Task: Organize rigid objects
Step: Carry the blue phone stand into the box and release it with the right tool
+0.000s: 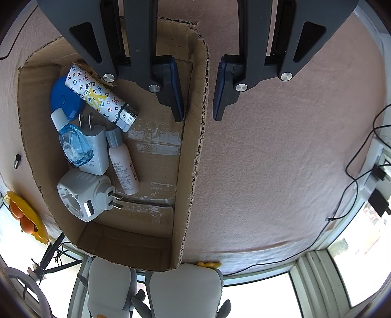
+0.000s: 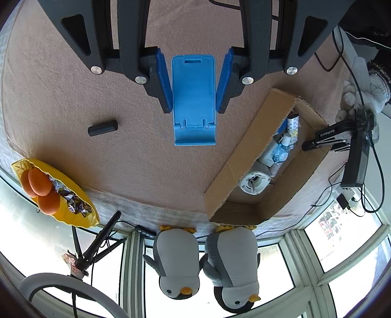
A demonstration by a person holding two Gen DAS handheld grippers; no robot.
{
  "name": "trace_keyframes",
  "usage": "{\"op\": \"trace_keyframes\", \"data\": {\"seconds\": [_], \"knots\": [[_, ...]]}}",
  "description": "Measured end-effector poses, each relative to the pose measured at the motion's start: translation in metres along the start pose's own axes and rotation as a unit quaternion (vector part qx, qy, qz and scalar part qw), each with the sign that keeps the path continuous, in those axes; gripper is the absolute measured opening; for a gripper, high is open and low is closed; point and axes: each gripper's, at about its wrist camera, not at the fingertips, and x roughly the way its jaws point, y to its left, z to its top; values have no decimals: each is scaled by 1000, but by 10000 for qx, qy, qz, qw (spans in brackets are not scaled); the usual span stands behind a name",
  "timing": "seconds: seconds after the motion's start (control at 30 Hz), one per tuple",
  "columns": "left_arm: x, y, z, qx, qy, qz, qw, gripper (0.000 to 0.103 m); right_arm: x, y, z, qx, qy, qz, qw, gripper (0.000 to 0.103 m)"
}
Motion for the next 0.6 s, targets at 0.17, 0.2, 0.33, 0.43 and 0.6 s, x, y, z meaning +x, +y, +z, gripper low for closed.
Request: {"op": "trace_keyframes", "data": {"seconds": [0.17, 0.2, 0.33, 0.43, 0.6], "knots": [[0, 0, 0, 0, 0, -1, 10000, 23, 5, 34, 22, -213, -105, 238, 9994, 33], [0, 0, 0, -3, -2, -6, 10000, 23, 8, 40, 26, -266, -113, 265, 9992, 33], [0, 0, 0, -17, -8, -15, 10000, 23, 16, 62, 38, -406, -133, 383, 9984, 33], [0, 0, -1, -24, -12, -22, 10000, 23, 25, 76, 47, -473, -126, 515, 9975, 33], [0, 1, -1, -43, -12, -40, 10000, 23, 43, 98, 56, -614, -51, 617, 9962, 33]]}}
